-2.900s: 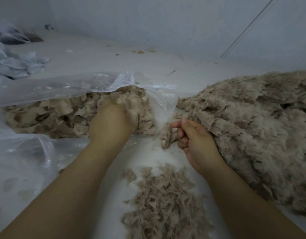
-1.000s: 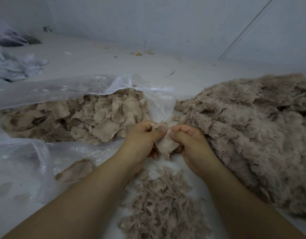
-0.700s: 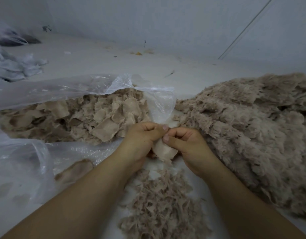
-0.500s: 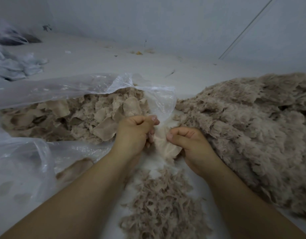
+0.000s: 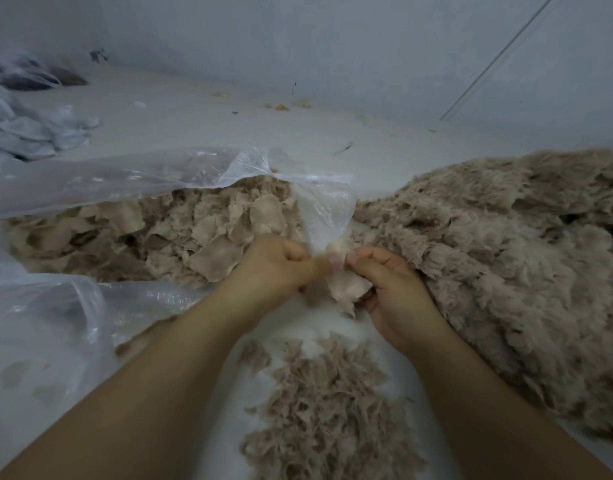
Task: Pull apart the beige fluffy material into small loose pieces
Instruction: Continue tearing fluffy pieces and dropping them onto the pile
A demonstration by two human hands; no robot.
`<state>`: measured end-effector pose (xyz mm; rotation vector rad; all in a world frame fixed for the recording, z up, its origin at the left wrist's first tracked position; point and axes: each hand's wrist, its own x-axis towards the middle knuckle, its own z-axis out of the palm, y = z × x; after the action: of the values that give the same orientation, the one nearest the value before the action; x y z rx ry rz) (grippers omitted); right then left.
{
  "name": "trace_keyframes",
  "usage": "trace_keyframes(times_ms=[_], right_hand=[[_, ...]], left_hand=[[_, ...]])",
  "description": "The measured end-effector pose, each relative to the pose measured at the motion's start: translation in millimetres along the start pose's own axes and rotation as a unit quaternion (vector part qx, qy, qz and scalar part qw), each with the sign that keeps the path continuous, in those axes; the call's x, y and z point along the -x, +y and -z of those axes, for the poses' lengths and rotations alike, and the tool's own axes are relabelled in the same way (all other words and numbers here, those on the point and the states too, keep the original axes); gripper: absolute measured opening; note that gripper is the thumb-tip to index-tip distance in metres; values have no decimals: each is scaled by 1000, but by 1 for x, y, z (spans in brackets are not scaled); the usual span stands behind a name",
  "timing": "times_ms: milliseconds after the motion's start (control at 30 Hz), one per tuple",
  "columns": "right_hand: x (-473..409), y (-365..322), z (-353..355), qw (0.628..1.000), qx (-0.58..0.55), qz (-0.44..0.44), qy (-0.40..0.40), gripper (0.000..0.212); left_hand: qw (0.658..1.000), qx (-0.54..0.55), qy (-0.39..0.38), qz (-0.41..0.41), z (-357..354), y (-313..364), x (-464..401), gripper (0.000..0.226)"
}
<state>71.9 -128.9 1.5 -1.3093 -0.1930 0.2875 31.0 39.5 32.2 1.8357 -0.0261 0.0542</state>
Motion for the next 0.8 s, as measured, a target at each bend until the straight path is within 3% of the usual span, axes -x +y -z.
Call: trace_keyframes(times_ms=[67, 100, 200, 267, 433, 633, 800], right_hand=[[1, 0, 0, 1000, -1, -3, 3, 22], [1, 0, 0, 1000, 2, -4, 3, 22], [0, 0, 0, 1000, 9, 1, -4, 23], [0, 0, 1, 1000, 4, 11, -12, 12], [0, 3, 0, 998, 13, 37, -46, 41], [-5, 4, 4, 1000, -26, 10, -3, 28], [-3, 4, 2, 1000, -19, 4, 9, 31]], left_hand=[[993, 42, 108, -19, -2, -4, -6, 44], [993, 37, 109, -22, -2, -4, -6, 35], [1000, 14, 12, -16, -5, -3, -2, 16], [1000, -5, -6, -18, -10, -3, 0, 32], [1000, 6, 14, -25, -16, -1, 1, 46], [984, 119, 136, -1, -3, -2, -5, 46], [996, 28, -67, 45, -9, 1, 6, 34]])
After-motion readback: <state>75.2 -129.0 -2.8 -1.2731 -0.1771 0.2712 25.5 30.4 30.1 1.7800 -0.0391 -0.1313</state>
